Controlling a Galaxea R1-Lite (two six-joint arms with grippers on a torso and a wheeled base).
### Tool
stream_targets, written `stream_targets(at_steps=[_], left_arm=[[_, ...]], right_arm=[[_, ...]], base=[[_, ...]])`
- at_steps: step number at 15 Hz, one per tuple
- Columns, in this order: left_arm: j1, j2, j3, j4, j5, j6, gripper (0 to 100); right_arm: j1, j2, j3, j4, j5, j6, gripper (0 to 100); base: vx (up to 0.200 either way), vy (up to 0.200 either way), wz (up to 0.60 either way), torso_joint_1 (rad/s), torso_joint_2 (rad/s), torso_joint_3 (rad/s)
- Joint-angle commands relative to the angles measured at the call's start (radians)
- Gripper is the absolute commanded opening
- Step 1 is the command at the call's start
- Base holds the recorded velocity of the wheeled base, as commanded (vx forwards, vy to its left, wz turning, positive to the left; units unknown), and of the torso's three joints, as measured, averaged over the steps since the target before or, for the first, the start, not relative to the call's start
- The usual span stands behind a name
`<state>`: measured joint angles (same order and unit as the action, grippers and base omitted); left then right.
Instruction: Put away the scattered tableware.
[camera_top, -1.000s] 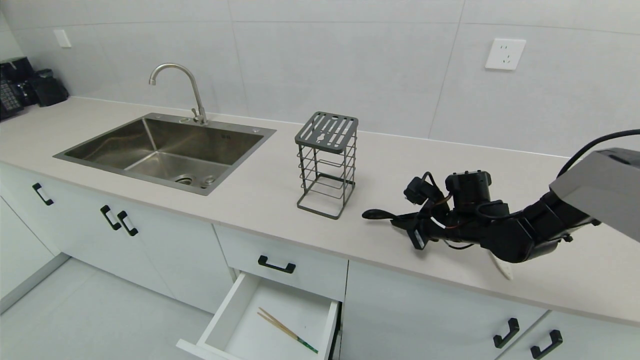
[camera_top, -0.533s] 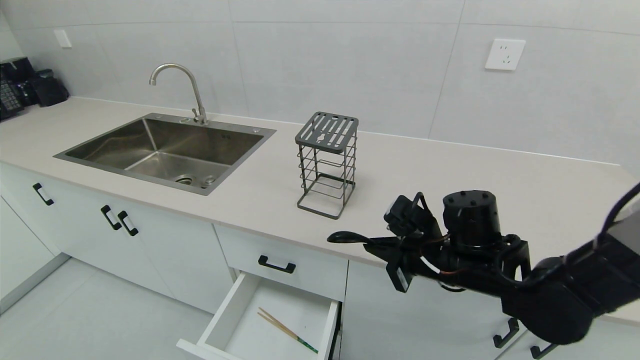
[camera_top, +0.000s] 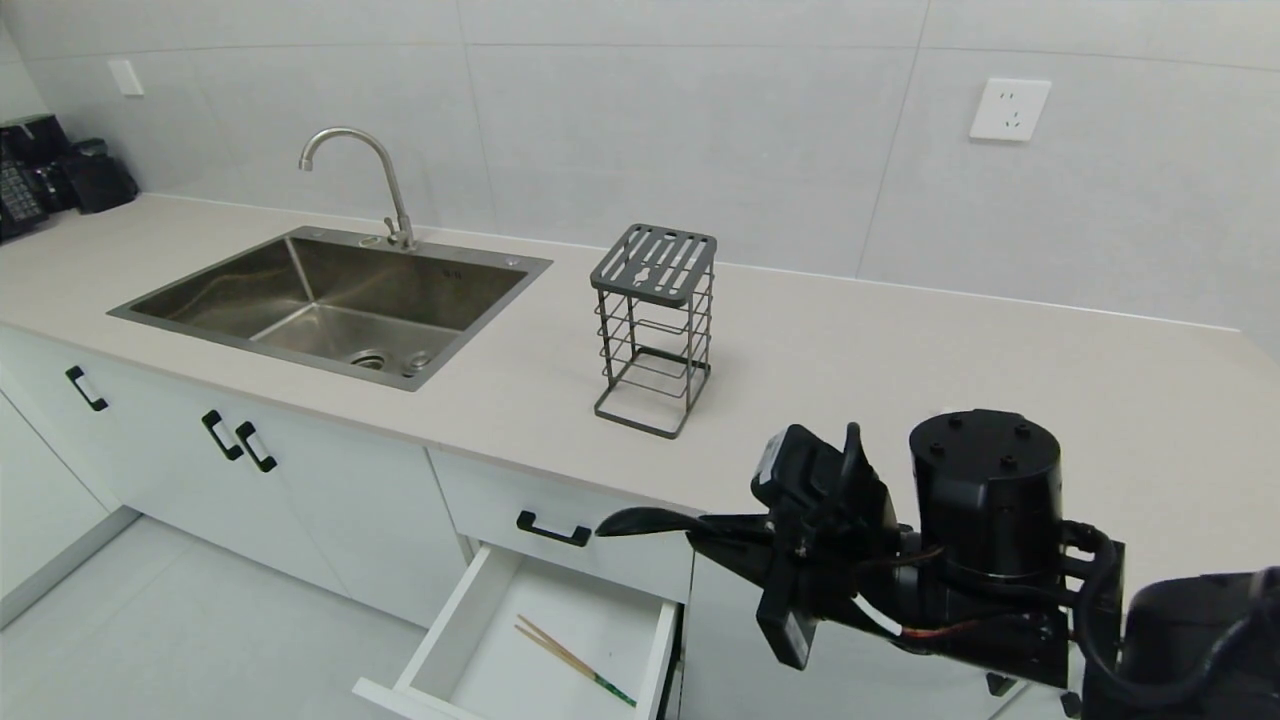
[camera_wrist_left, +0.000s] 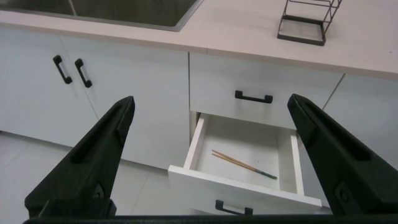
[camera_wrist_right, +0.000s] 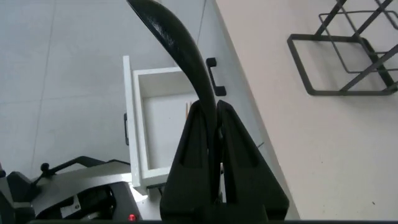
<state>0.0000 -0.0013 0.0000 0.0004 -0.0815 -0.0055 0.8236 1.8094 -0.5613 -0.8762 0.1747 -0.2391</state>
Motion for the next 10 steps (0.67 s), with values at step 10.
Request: stream_targets(at_steps=[10], left_arm=[[0.000, 0.001, 0.000, 0.001, 0.000, -0.001, 100]], right_arm=[[0.170, 0.022, -0.207, 0.022, -0.199, 0.291, 0]], base=[[0.000, 0.000, 0.00, 0.000, 0.00, 0.000]])
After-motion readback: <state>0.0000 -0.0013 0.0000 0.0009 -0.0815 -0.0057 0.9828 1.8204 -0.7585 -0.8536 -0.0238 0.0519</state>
